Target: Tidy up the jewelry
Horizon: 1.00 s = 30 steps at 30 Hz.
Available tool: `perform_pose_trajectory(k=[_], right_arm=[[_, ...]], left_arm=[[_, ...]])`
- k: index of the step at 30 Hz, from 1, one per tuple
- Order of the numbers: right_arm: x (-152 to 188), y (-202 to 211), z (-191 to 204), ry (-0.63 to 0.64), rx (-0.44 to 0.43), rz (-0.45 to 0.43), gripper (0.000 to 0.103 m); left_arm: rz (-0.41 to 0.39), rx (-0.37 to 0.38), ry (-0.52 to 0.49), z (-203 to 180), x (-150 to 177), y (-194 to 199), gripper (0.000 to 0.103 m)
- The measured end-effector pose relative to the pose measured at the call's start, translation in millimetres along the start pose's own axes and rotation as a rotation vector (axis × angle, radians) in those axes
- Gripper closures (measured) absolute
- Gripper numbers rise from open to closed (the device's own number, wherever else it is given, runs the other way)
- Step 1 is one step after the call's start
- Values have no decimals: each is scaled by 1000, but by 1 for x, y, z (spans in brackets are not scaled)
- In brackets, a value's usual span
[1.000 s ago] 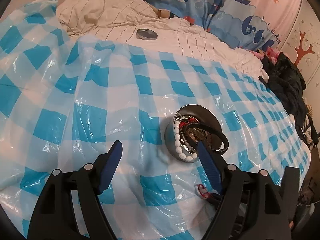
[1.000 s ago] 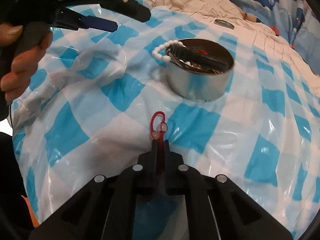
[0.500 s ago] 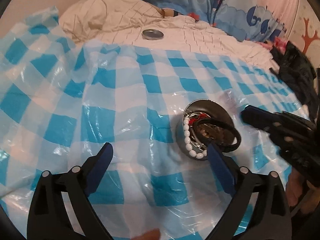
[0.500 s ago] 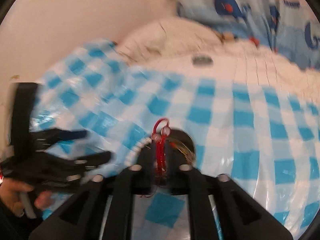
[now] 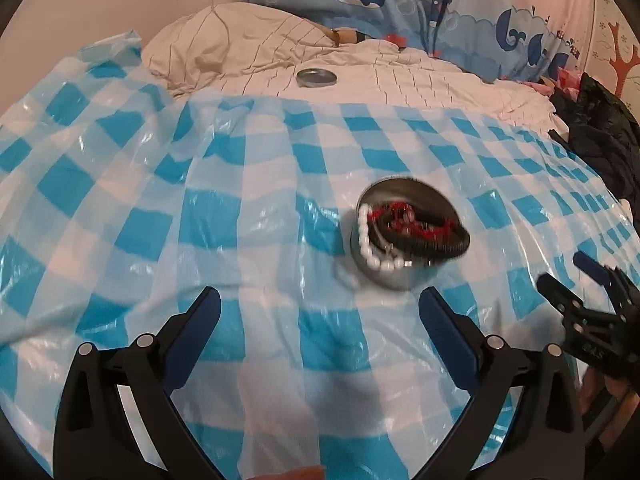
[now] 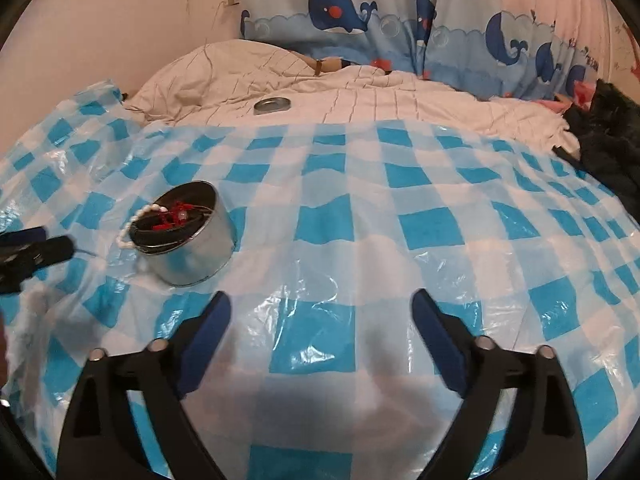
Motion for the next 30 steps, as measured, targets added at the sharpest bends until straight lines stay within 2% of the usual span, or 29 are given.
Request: perform_pose_trajectory(k=[3, 9, 12, 15, 19, 22, 30], right_arm=[[8, -11, -1, -26, 26, 34, 10], [15, -20, 5, -28, 25, 64, 9], [16, -21, 6, -32, 17, 70, 8], [18, -24, 9, -35, 2, 86, 8], [18, -25, 12, -32, -2, 89, 8], [15, -21, 13, -30, 1, 70, 8], [15, -20, 12, -30, 8, 64, 8]], left_arm=[[10, -21, -28, 2, 4, 0, 8], [-2, -18, -10, 9, 5, 5, 8], [-16, 19, 23, 10, 4, 5, 8], [-60, 41, 13, 7, 0, 9, 8], [-85, 0, -45, 1, -6, 14, 8], [-72, -65, -78, 1, -6, 13, 8], [-36, -108, -102, 6, 0, 10, 8]])
Point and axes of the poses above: each gripper's, at about its wrist camera, not at the fingertips, and y roughly against the way its jaws point, z to its left, x to its underside, the point moved 7 cm from there along -y, roughly the way its jaws point, and after that the axes turned 12 degrees about -y, right-handed, at the moved point
